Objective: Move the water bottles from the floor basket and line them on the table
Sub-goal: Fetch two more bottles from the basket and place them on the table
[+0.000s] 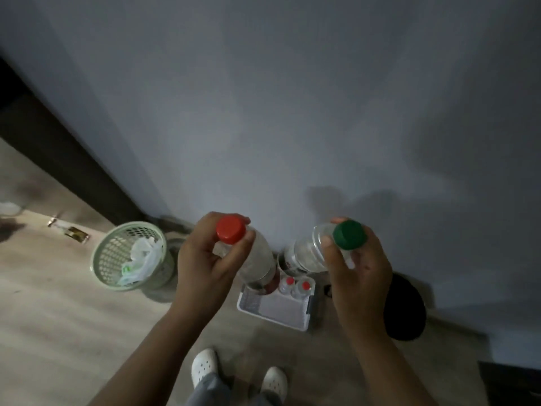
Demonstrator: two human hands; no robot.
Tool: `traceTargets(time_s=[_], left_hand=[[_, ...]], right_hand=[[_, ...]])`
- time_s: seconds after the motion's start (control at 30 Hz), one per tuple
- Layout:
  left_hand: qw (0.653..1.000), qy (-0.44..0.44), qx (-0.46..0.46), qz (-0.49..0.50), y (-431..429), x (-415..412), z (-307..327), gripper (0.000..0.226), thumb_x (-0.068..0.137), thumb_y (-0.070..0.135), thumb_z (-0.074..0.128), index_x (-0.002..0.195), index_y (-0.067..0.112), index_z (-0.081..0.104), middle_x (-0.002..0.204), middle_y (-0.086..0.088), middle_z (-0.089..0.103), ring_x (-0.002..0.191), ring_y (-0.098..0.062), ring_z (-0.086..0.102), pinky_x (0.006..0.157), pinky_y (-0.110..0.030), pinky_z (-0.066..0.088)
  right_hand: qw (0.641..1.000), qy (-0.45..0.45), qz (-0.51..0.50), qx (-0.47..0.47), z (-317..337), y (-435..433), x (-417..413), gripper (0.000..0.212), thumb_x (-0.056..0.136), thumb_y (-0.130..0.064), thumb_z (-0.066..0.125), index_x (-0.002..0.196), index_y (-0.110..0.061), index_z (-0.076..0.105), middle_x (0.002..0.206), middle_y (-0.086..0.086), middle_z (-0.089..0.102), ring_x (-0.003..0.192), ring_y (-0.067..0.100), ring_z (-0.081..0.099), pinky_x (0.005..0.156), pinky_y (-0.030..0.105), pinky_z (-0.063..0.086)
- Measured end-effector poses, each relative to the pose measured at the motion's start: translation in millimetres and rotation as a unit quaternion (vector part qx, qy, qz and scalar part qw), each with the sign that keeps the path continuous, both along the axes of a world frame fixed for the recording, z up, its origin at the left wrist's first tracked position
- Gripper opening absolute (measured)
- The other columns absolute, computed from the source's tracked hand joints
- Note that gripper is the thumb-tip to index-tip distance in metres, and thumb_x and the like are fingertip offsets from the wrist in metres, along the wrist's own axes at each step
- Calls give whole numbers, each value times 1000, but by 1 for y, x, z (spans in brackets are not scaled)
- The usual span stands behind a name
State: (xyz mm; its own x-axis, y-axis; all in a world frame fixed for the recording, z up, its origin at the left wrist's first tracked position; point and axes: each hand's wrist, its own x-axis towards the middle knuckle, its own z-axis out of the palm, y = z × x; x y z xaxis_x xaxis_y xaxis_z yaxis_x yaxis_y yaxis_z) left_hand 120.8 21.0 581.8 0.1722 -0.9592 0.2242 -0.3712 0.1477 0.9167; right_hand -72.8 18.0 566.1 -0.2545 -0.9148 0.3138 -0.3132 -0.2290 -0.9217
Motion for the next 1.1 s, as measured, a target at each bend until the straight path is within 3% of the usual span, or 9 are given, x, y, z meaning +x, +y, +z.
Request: traceTargets(time_s=[0.1, 0.2, 0.4, 0.5, 0.7, 0.87, 1.1], left_hand=[[998, 13, -46, 33, 14, 0, 72, 33, 84, 43, 53, 91, 11, 63, 88, 0, 66, 83, -16, 64, 72, -44, 53], [995, 27, -68, 60, 29, 4, 130, 39, 83, 48, 49, 87, 11, 63, 83, 0, 65, 81, -17, 62, 72, -45, 53], [986, 95, -102, 93, 61, 53, 202, 34, 80, 46, 49, 83, 17, 68, 83, 7, 68, 84, -9, 64, 68, -10, 48], [979, 102, -122, 126, 78, 93, 223, 35, 79, 46, 50, 82, 17, 69, 83, 9, 69, 84, -5, 64, 68, -5, 45], [968, 100, -141, 183, 122, 202, 247, 35, 71, 48, 54, 79, 17, 68, 76, 9, 70, 76, -6, 66, 66, -7, 47], [961, 67, -130, 234, 157, 299, 256, 34, 71, 39, 64, 76, 6, 65, 74, -6, 65, 67, -14, 60, 59, -5, 44], [928, 47, -128, 346, 167, 411, 262, 48, 62, 57, 56, 72, 11, 65, 78, -2, 67, 70, -14, 62, 59, -19, 48]], right_hand=[[997, -35, 5, -74, 77, 0, 9, 25, 83, -30, 61, 95, -8, 62, 87, -16, 65, 82, -2, 61, 77, 15, 47], [994, -60, 31, -86, 143, 3, 25, 30, 78, -36, 62, 90, -8, 64, 76, -7, 65, 71, 1, 61, 68, 11, 47], [987, -64, 92, -113, 224, 25, 77, 25, 73, -40, 64, 86, -19, 66, 75, -17, 68, 67, -2, 62, 63, 10, 49], [984, -67, 111, -125, 242, 37, 119, 20, 73, -39, 63, 85, -23, 66, 75, -20, 69, 69, -5, 63, 62, 8, 49], [976, -99, 144, -126, 259, 62, 229, 22, 71, -40, 61, 81, -22, 68, 73, -14, 69, 70, -2, 62, 65, 6, 46], [969, -118, 184, -115, 266, 76, 331, 28, 72, -42, 61, 80, -16, 69, 77, 0, 69, 70, 2, 62, 64, 8, 46], [949, -149, 264, -87, 273, 64, 455, 33, 70, -44, 61, 80, -14, 70, 73, -3, 69, 69, 4, 63, 61, 12, 48]])
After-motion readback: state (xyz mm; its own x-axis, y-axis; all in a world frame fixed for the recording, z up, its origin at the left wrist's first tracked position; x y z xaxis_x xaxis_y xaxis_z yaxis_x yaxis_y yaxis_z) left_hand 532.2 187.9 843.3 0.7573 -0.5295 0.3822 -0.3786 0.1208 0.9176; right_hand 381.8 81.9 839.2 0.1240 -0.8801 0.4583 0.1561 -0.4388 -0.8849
